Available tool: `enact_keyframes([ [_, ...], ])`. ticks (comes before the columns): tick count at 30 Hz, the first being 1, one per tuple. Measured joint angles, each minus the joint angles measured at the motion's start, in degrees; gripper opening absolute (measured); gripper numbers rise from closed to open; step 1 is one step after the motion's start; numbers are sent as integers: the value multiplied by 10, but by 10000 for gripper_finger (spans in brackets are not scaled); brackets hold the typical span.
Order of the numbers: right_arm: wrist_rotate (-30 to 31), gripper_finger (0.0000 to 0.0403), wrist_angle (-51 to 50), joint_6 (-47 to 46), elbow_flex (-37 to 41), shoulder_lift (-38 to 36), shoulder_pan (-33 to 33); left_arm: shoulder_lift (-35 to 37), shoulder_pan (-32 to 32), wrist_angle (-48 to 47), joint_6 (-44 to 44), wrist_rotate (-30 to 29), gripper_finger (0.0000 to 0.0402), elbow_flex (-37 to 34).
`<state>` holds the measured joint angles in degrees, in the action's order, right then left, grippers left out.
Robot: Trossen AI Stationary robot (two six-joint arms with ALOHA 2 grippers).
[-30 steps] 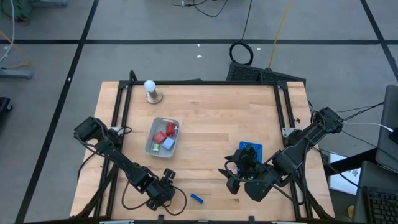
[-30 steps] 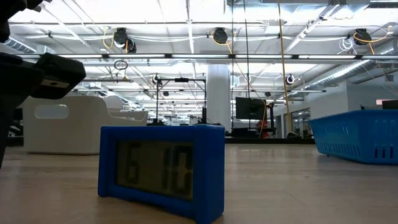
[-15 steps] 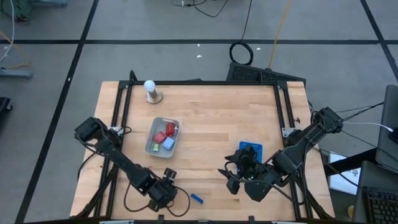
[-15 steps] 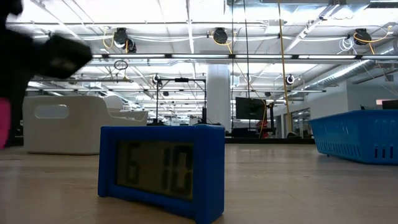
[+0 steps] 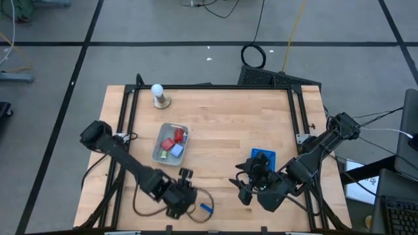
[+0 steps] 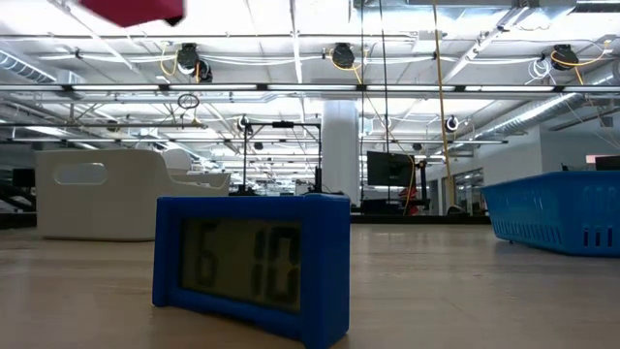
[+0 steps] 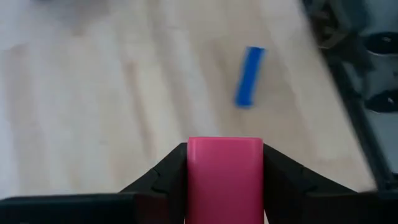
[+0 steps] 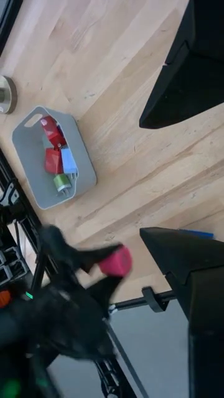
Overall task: Pick & Place Office items
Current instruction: Put the pink charger adapter into the gray bin
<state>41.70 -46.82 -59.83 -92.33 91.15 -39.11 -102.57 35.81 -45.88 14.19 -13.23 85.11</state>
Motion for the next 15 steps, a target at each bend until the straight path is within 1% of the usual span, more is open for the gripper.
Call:
enact_keyframes([
  [3,-5,267,11,16,0,0,-4,26,-32,-17,24,-4,148,5],
  [9,-13,267,15,25,0,0,-21,119,-101,-41,49,-8,148,-25],
  [12,-13,267,13,25,0,0,-30,173,-134,-39,54,-9,148,-57],
  [15,-13,267,12,22,0,0,-38,222,-165,-39,69,-6,148,-109],
])
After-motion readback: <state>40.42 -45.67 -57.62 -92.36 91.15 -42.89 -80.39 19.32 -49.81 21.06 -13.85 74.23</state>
